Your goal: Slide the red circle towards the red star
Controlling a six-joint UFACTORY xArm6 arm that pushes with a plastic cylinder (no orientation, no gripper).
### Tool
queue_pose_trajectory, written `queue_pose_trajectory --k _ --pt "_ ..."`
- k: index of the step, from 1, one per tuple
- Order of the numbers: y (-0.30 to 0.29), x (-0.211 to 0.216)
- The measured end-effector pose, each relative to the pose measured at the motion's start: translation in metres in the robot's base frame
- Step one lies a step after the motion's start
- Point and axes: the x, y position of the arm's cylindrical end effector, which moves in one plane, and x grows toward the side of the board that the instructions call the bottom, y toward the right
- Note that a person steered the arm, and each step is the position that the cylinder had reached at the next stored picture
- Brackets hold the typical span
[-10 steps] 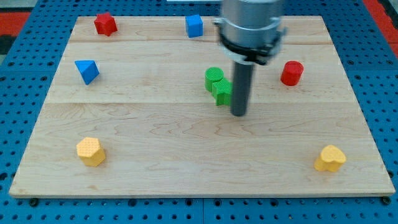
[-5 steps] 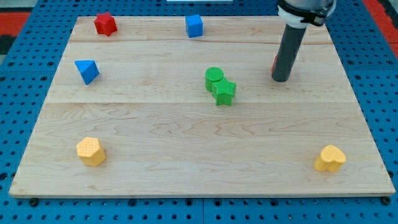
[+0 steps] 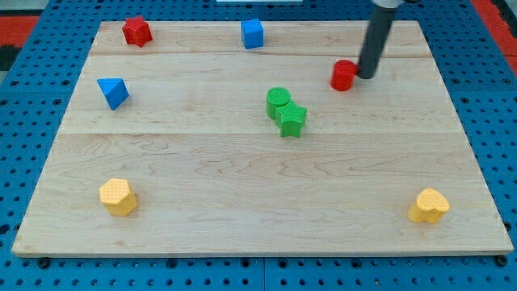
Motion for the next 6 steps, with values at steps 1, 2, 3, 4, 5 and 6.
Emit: queue_pose_trajectory --k 1,2,3,4,5,6 --pt "-0.032 0.009" --pt "-0.084 0.015" --pt "-0.140 0.015" --pt "-0.191 0.016" --pt "-0.245 0.020" --pt "-0.286 0.020"
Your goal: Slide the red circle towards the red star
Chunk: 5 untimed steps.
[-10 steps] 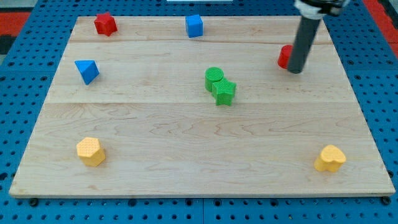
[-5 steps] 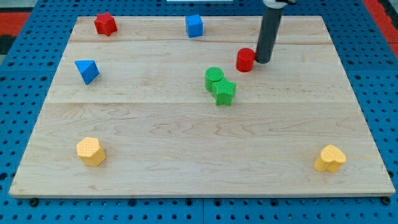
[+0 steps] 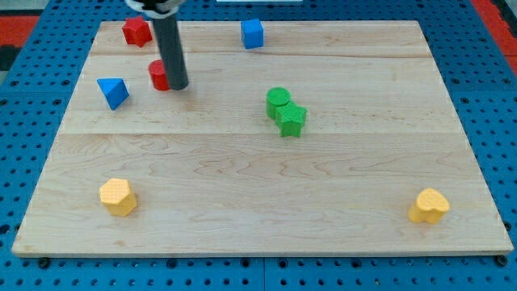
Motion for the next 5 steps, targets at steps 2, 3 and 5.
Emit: queue_pose_trajectory --k 2,3,5 --pt "-0.059 -0.008" --pt "-0.076 -0.023" --pt "-0.076 -0.070"
